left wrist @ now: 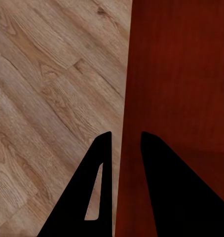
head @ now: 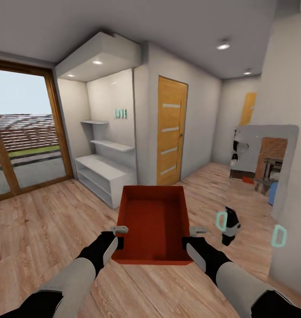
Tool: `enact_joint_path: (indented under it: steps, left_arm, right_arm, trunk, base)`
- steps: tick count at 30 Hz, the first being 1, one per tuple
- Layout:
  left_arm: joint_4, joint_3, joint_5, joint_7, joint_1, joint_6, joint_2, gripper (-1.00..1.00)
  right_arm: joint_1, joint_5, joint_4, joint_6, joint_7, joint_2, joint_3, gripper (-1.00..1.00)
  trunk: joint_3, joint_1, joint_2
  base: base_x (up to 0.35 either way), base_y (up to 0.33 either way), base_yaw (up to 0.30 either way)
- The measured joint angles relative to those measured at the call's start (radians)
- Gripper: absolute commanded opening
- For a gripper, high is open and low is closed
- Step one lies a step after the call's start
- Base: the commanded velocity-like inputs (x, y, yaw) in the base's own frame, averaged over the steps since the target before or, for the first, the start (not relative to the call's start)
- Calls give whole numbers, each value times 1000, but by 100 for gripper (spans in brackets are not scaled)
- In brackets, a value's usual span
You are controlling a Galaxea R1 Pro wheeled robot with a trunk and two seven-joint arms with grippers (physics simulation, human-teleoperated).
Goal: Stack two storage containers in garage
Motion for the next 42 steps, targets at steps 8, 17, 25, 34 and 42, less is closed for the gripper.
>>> enact_joint_path:
  steps: [8,17,25,34,42]
  left_arm:
    - [1,0,1,0,0,0,0,-100]
    - [1,0,1,0,0,-1,0,-100]
    - [1,0,0,0,0,0,0,-100]
    - [1,1,0,0,0,0,0,-100]
    - [2,1,-1,-1,0,0,0,-100]
  right_arm:
    - [0,1,0,1,-1,1,-2,-100]
    - [0,1,0,2,-1,1,-3,-100]
    - [0,0,0,1,-1,0,-1,-100]
    - [0,-1,0,1,-1,0,1,-100]
    - [0,-2,0,1,-1,0,2,-100]
  trunk:
    - [0,0,0]
    - [0,0,0]
    - [0,0,0]
    - [0,0,0]
    - [0,0,0]
  base:
    - [322,0,14]
    - [322,0,0]
    - [322,0,0]
    - [322,0,0]
    - [322,0,0]
